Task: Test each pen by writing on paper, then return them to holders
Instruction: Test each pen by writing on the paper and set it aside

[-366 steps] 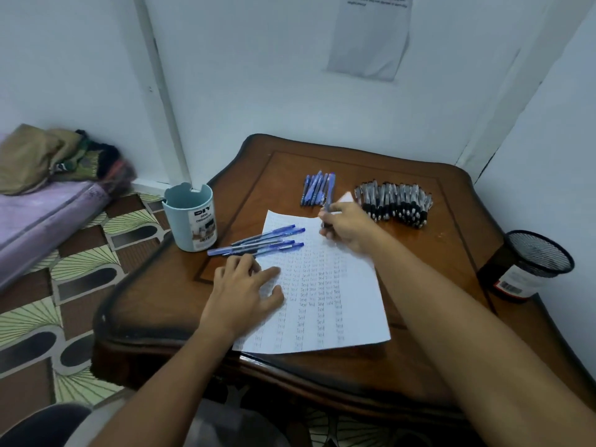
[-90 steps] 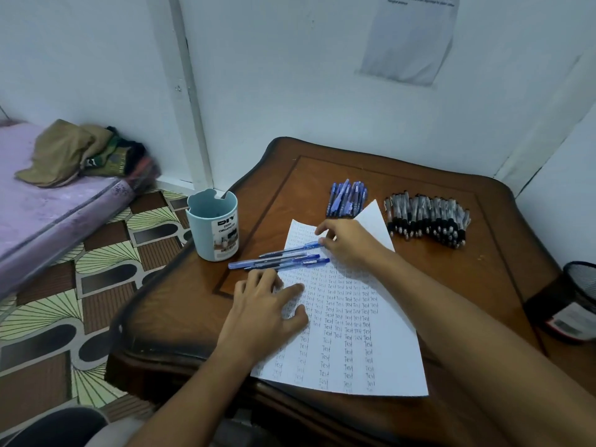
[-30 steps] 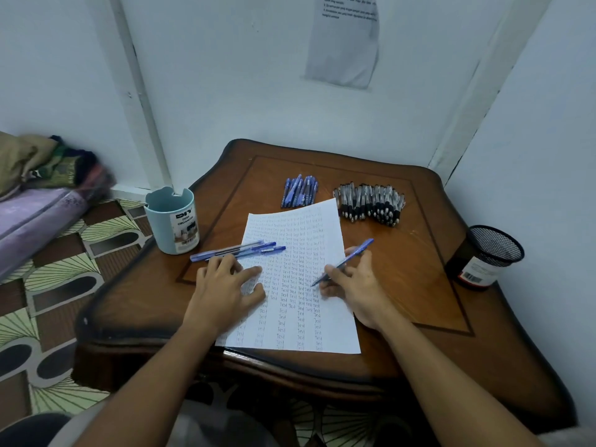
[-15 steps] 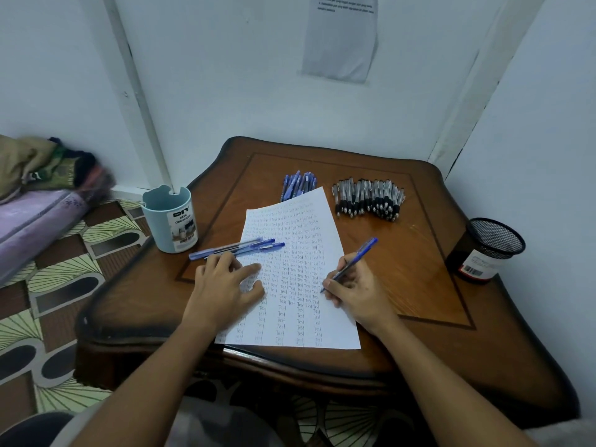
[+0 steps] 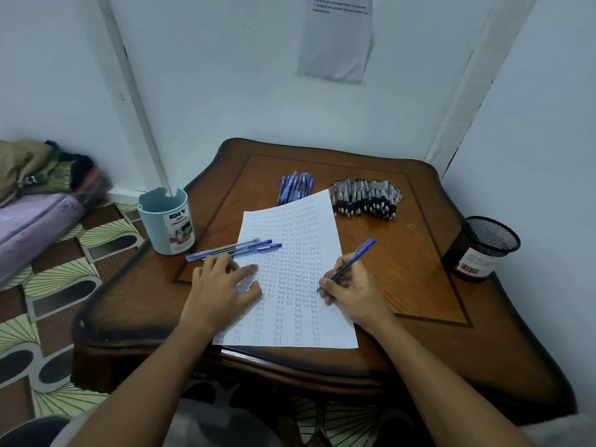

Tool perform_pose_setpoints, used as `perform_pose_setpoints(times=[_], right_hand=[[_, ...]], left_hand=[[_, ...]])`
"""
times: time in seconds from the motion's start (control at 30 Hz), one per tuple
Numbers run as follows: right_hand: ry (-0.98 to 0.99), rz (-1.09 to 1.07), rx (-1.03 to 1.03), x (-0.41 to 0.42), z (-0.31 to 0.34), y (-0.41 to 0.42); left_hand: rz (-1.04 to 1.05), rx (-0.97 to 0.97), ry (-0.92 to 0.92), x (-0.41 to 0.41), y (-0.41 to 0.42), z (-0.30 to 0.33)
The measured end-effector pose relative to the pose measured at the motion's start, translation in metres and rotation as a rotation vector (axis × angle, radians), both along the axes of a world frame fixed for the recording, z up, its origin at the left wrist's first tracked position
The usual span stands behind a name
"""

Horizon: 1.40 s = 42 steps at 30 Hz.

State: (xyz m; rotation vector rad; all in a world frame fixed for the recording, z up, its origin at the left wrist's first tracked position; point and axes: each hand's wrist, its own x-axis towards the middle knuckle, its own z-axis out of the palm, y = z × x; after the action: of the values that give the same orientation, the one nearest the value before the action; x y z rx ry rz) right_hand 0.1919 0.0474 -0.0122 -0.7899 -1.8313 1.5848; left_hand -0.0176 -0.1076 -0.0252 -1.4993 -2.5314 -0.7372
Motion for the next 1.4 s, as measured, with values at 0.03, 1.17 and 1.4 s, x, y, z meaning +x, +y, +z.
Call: perform_pose_setpoints(times=[0.03,1.17,1.4], right_hand=[[-0.007,-0.002,0.018,-0.0007,0.0001,-0.0006],[-0.015,-0.013,-0.003,0.0037,0.0067,-0.0004],[0.087,-0.035,-0.145,0.0025,0.0066,0.0042]], left_hand=[[0.0,-0.002,0.0,-0.0002,0.0003,0.0001],[0.004,-0.02,0.003,-0.0006,-0.0002,0.0007],[0.01,0.001,0.003,-0.0007,0.0003,-0.0001]])
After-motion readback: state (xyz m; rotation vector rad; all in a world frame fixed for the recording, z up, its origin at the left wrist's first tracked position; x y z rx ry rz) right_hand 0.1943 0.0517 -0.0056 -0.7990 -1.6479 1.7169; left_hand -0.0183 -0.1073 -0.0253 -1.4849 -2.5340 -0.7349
